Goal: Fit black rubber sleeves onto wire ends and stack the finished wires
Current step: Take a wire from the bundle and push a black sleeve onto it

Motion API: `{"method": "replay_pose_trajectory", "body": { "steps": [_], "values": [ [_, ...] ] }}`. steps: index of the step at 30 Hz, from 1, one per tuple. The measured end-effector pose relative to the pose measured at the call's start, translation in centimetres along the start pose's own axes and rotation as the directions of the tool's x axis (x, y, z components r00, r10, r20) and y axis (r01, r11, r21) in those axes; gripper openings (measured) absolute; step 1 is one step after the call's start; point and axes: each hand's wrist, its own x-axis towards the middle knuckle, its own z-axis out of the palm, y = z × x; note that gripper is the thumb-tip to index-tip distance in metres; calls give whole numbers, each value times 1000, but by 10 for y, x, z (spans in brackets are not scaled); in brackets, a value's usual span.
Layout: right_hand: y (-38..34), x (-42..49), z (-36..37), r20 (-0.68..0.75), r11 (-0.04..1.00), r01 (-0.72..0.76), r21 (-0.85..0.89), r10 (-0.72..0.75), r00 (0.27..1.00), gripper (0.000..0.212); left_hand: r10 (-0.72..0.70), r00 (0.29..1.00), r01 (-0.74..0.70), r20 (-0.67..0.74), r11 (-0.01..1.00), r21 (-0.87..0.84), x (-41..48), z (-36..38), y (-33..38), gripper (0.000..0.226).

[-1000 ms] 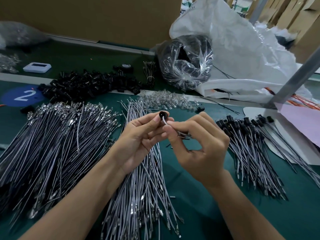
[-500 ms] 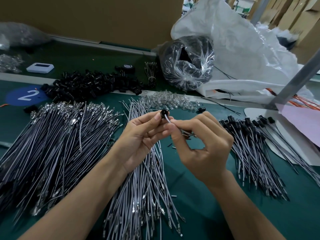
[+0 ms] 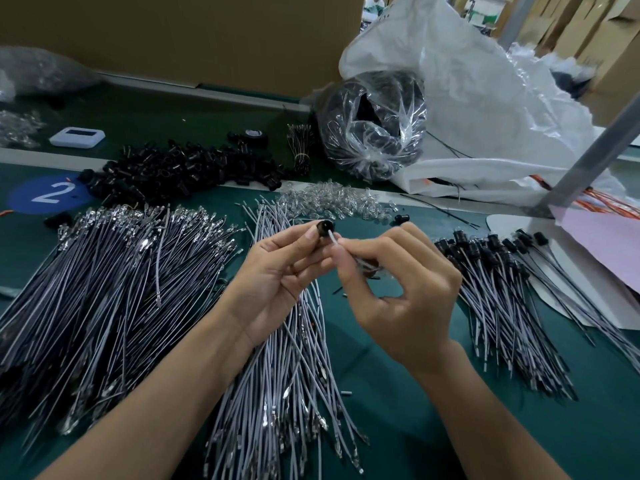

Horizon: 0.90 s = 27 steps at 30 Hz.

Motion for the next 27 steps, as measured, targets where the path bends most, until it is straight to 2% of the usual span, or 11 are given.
{"method": "replay_pose_trajectory", "body": {
  "steps": [4,6,8,11,15,21,27],
  "values": [
    [9,7,-6,4,955,-235,-182,240,971,4,97,987,-84,-124,991,103,1,-2,-1,14],
    [16,8,-8,52,911,-318,-264,342,938,13,160,974,-129,-158,973,190,0,-2,-1,14],
    [21,8,-9,161,902,-341,-264,390,907,23,211,967,-166,-144,947,273,-1,-1,-2,14],
    [23,6,-6,293,919,-350,-182,391,873,21,262,960,-211,-97,907,364,-1,0,-5,15],
    [26,4,-4,280,906,-419,-58,418,865,8,260,965,-231,-28,901,368,-2,0,-7,15],
    [27,3,-2,305,887,-462,12,437,846,7,269,963,-254,-1,911,325,-2,2,-6,9],
    [24,3,-2,322,887,-449,103,398,859,14,316,949,-293,-3,885,361,-1,2,-8,8]
  ]
}}
